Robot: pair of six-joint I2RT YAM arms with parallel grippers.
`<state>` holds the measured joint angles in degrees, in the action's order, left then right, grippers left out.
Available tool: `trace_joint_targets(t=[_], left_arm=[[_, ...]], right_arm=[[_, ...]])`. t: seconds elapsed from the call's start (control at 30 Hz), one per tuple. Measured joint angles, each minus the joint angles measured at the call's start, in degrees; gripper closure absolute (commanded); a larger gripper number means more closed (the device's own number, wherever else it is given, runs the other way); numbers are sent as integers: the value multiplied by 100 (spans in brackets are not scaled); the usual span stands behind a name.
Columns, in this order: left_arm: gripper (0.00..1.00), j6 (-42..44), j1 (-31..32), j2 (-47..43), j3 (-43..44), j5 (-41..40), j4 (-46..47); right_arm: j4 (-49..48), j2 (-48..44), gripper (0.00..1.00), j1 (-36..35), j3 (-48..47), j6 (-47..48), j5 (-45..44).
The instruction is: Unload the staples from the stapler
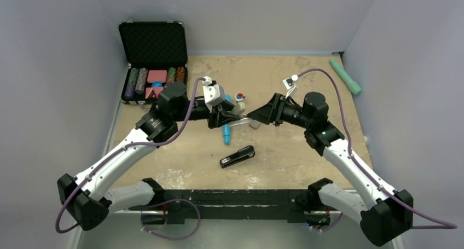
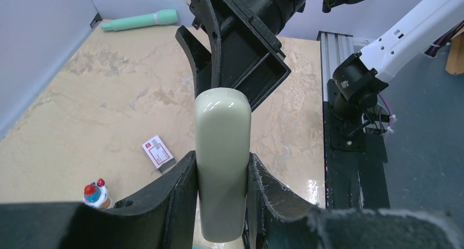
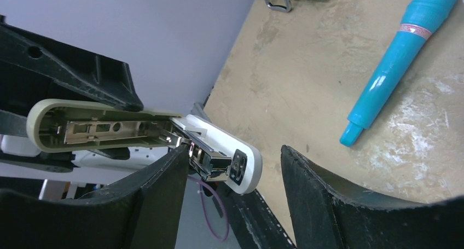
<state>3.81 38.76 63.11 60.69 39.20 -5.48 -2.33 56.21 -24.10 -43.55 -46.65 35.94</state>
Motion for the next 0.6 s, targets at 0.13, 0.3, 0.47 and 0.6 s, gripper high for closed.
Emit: trace_joint_targets(t=[0.13,0.3,0.47,0.6], left_arm=[[100,-68,-55,-92,-42,-39,42],[100,-431,-291,-424,-262,-92,317],[100,-472,-354,-472,-262,-175,411],[100,-472,-354,-476,-275,-170,452]], right_arm=[[-393,103,36,2,52,-214,175],[-732,258,31,2,247,-411,319],[-706,229,31,4,264,-431,398],[-621,223,31,2,210,-417,409]])
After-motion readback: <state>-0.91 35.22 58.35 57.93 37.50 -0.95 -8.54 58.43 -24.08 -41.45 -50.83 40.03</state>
